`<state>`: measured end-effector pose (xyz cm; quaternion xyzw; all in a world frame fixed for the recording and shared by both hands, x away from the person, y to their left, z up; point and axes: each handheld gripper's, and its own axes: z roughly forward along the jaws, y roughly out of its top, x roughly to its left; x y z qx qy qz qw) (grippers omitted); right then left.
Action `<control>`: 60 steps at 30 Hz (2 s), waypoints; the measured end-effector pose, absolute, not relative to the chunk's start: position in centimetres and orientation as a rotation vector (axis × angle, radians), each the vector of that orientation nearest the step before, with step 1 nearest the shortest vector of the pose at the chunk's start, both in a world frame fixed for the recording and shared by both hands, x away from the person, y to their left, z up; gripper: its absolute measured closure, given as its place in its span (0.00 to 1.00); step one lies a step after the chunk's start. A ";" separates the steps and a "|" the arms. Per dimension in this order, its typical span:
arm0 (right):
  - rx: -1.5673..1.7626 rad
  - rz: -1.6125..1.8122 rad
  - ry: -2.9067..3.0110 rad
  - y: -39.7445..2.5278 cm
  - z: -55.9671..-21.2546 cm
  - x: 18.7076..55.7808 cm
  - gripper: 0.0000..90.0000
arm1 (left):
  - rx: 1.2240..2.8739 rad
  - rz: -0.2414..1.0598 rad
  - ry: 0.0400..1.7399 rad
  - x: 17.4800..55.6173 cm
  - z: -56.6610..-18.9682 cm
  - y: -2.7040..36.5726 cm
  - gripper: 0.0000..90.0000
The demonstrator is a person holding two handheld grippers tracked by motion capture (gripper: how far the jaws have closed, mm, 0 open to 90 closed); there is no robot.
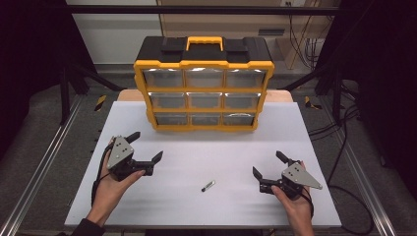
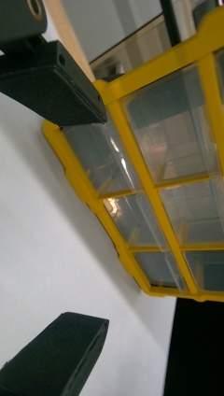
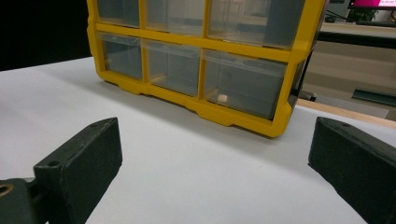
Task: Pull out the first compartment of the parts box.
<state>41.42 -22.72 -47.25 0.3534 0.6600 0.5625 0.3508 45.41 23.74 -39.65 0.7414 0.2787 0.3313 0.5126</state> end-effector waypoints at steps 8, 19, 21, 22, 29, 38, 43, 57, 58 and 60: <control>0.939 1.460 1.703 -22.9 -47.2 41.4 0.03 | 1.850 0.864 0.636 46.8 -38.2 22.9 0.05; 0.942 1.466 1.707 -22.7 -47.3 41.7 0.03 | 1.923 0.988 0.588 48.2 -36.6 21.7 0.06; 0.940 1.462 1.708 -22.6 -47.3 41.7 0.03 | 1.941 1.011 0.567 48.5 -36.0 21.2 0.07; 0.938 1.461 1.708 -22.6 -47.3 41.6 0.03 | 1.952 1.030 0.551 48.7 -35.8 21.0 0.07; 0.939 1.454 1.707 -22.6 -47.2 41.5 0.03 | 2.004 1.224 0.465 49.2 -34.3 19.8 0.12; 0.941 1.431 1.708 -22.5 -47.1 41.5 0.04 | 2.020 1.346 0.352 50.7 -31.7 19.9 0.15; 0.948 1.428 1.700 -22.3 -47.1 41.6 0.04 | 2.051 1.396 0.332 51.1 -31.4 20.0 0.16; 0.940 1.407 1.710 -21.9 -47.1 41.4 0.04 | 2.012 1.507 0.282 52.2 -30.1 19.0 0.20; 0.942 1.407 1.710 -21.9 -47.1 41.5 0.04 | 2.005 1.519 0.280 52.3 -30.1 19.0 0.20; 0.950 1.407 1.705 -22.0 -47.1 41.5 0.04 | 1.997 1.543 0.281 52.5 -30.2 18.8 0.20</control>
